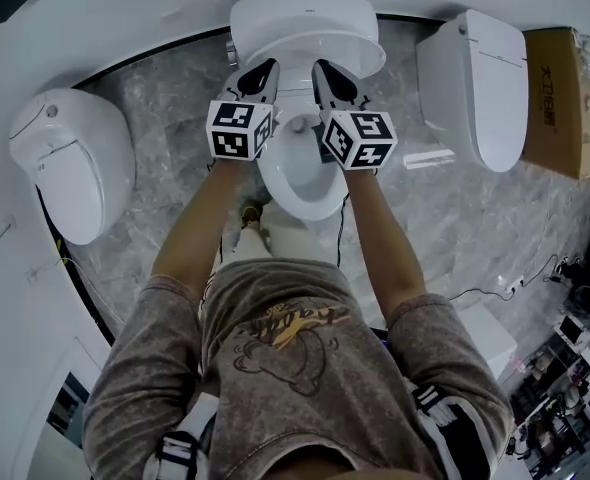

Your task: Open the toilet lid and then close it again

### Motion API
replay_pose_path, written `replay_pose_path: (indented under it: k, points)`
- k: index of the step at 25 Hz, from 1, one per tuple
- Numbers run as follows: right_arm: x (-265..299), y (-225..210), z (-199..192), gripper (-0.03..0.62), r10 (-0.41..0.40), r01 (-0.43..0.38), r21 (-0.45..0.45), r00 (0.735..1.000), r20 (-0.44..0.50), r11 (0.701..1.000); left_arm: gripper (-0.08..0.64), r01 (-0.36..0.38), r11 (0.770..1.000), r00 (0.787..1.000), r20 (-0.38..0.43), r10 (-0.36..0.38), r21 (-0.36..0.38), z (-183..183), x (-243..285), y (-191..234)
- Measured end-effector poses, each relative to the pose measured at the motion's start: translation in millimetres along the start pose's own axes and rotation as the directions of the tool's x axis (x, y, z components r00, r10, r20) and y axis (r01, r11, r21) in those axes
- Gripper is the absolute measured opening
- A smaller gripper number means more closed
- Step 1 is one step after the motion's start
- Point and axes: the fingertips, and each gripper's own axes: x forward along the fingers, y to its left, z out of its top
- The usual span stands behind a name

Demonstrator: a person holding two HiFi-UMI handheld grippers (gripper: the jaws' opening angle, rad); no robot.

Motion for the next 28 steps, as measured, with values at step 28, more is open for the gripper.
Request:
replay_pose_path:
  k: [28]
  points:
    - [-94,-28,-42,0.028,-0.120,0.122,0.084,0.992,-0.029,0.989,0.249,0.060,0.997,0.995,-0.086,-0.055,0.055,20,77,30]
